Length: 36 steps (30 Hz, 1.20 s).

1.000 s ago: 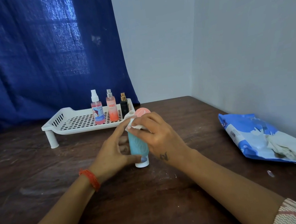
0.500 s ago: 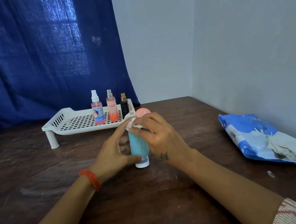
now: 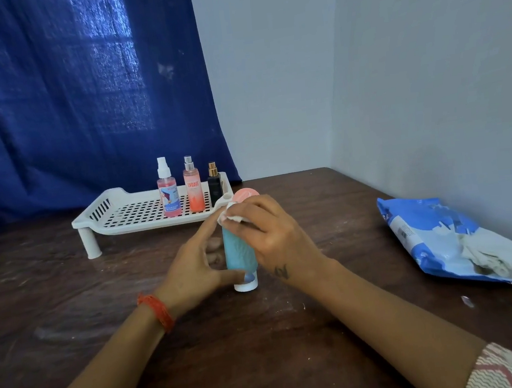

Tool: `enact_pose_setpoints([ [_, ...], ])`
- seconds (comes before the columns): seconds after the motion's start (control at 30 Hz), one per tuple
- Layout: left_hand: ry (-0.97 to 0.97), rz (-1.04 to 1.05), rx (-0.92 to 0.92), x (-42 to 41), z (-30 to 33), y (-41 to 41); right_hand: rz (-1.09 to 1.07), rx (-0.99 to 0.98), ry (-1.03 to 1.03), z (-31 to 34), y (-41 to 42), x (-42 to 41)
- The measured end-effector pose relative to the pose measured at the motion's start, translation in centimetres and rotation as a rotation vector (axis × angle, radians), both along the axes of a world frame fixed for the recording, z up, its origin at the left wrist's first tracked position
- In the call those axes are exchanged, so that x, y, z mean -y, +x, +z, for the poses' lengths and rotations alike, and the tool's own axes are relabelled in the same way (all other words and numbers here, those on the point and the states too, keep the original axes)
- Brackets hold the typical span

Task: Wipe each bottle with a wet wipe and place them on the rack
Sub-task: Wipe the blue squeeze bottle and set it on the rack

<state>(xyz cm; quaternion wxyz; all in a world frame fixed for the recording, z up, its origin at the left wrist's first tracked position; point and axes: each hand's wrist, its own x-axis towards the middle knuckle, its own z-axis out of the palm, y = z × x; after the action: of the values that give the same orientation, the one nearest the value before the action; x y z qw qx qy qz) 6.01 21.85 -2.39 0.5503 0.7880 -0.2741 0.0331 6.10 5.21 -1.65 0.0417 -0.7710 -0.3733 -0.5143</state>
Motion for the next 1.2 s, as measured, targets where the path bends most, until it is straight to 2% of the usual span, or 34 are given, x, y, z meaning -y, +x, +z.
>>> enact_pose_setpoints([
  [0.17, -0.039, -0.036, -0.013, 0.0, 0.2, -0.2, 0.055, 0.021, -0.162, 0.0, -0.2, 0.8],
  [0.3, -0.039, -0.040, -0.028, 0.1, 0.2, -0.1, 0.126, 0.019, -0.027, 0.1, 0.1, 1.8],
  [0.43, -0.030, -0.029, -0.037, 0.0, 0.2, -0.1, 0.059, -0.014, 0.108, -0.2, 0.4, 1.4],
  [0.67, -0.060, -0.054, -0.068, 0.0, 0.2, -0.1, 0.139, -0.069, -0.038, -0.4, 0.0, 1.2],
  [0.77, -0.064, -0.054, -0.078, -0.1, 0.0, 0.0, 0.146, -0.076, 0.003, -0.2, -0.1, 1.9],
  [0.9, -0.070, -0.046, -0.078, -0.2, 0.1, 0.1, 0.096, -0.074, 0.176, -0.5, -0.1, 1.8],
  [1.1, -0.092, -0.055, -0.103, -0.2, 0.2, -0.1, 0.138, -0.114, 0.129, -0.6, -0.2, 1.3],
  [1.2, -0.111, -0.058, -0.128, -0.2, 0.2, -0.1, 0.174, -0.171, 0.253, -0.7, -0.5, 1.8],
])
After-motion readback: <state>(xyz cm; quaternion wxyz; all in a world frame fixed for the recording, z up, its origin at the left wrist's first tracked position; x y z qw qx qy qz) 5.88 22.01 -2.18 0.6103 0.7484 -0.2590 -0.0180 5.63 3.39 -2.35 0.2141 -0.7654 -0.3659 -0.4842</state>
